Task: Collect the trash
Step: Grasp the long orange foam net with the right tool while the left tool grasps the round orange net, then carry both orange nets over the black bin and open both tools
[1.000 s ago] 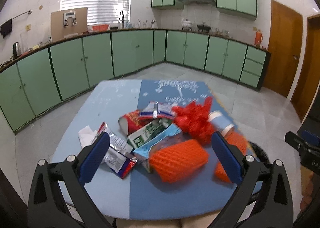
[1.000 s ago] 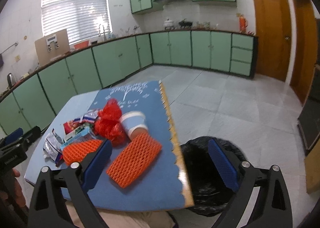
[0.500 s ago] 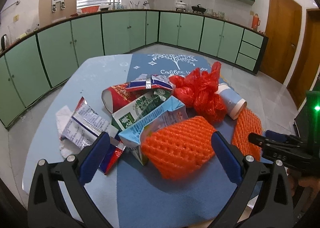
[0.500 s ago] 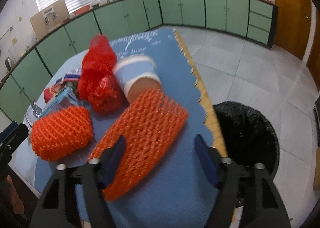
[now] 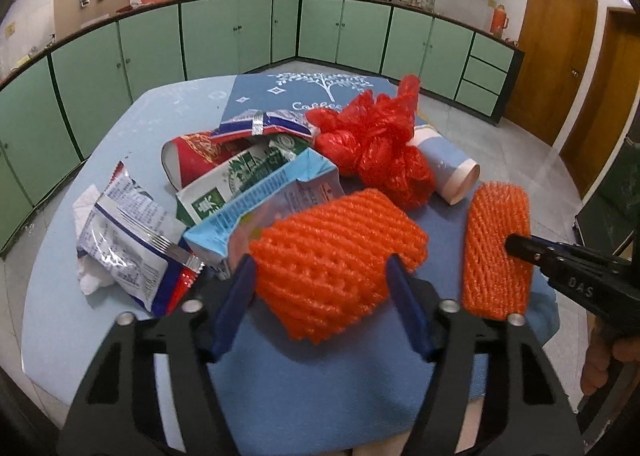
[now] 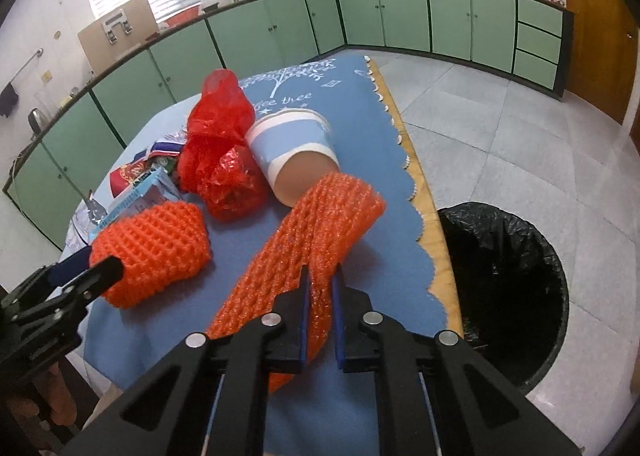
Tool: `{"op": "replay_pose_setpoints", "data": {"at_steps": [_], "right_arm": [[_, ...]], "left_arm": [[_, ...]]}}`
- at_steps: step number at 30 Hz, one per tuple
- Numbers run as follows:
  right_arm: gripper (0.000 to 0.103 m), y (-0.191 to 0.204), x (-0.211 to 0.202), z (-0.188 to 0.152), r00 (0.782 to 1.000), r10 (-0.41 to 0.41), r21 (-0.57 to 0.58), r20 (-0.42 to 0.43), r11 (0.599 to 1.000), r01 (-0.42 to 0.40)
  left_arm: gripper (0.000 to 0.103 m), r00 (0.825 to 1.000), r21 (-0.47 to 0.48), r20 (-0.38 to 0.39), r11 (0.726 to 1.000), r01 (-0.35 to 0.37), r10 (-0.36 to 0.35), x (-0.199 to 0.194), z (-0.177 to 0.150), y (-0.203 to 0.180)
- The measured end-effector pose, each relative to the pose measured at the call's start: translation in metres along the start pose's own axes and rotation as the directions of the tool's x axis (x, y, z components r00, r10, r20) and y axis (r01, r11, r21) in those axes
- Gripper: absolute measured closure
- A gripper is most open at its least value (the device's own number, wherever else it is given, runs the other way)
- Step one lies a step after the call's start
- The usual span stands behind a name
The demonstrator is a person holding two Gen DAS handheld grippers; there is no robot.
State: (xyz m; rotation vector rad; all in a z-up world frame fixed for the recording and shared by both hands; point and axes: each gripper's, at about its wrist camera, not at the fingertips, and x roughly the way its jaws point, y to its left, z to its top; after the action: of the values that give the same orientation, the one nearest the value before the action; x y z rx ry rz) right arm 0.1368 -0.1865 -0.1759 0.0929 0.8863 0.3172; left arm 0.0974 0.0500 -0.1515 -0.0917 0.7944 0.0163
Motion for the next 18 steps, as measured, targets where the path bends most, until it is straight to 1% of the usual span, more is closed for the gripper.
{"op": "replay_pose_setpoints", "data": {"at_steps": [2, 3, 5, 7, 11, 15, 18], "right_arm": [[0.093, -0.001, -0.001, -0.001, 1.0, -0.001, 0.001, -0.003, 1.0, 0.001], [0.093, -0.001, -0.002, -0.002, 1.0, 0.002, 0.005, -0.005, 1.0, -0.002], [0.093, -0.003, -0.003, -0.002, 1.0, 0.003, 0.008, -0.002, 1.0, -0.003], [0.093, -0.004, -0.007, 0.0, 1.0, 0.001, 0.008, 0.009, 1.0, -0.001], [0.093, -0.007, -0.023, 0.002, 0.998, -0.022, 0.0, 0.056, 1.0, 0.022], [0.093, -0.022, -0.043, 0.007, 0.992, -0.057, 0.019, 0.109, 0.998, 0.055], [0.093, -0.044, -0.06, 0.011, 0.981, -0.118, 0.047, 0.152, 0.993, 0.113]], "left_arm": [[0.064, 1.0, 0.001, -0.004, 1.0, 0.0, 0.0, 0.001, 0.0, -0.002], [0.067, 1.0, 0.002, -0.003, 1.0, 0.003, -0.003, 0.0, -0.001, -0.003], [0.076, 1.0, 0.004, 0.007, 1.0, 0.009, -0.009, -0.003, 0.0, -0.003], [0.079, 1.0, 0.005, 0.021, 1.0, 0.014, -0.014, -0.009, 0.0, -0.004], [0.08, 0.996, 0.034, 0.09, 0.999, 0.022, -0.025, -0.03, 0.005, -0.012], [0.08, 0.989, 0.073, 0.131, 0.996, 0.057, -0.067, -0.044, 0.014, -0.025], [0.08, 0.983, 0.111, 0.143, 0.989, 0.101, -0.116, -0.044, 0.023, -0.044]]}}
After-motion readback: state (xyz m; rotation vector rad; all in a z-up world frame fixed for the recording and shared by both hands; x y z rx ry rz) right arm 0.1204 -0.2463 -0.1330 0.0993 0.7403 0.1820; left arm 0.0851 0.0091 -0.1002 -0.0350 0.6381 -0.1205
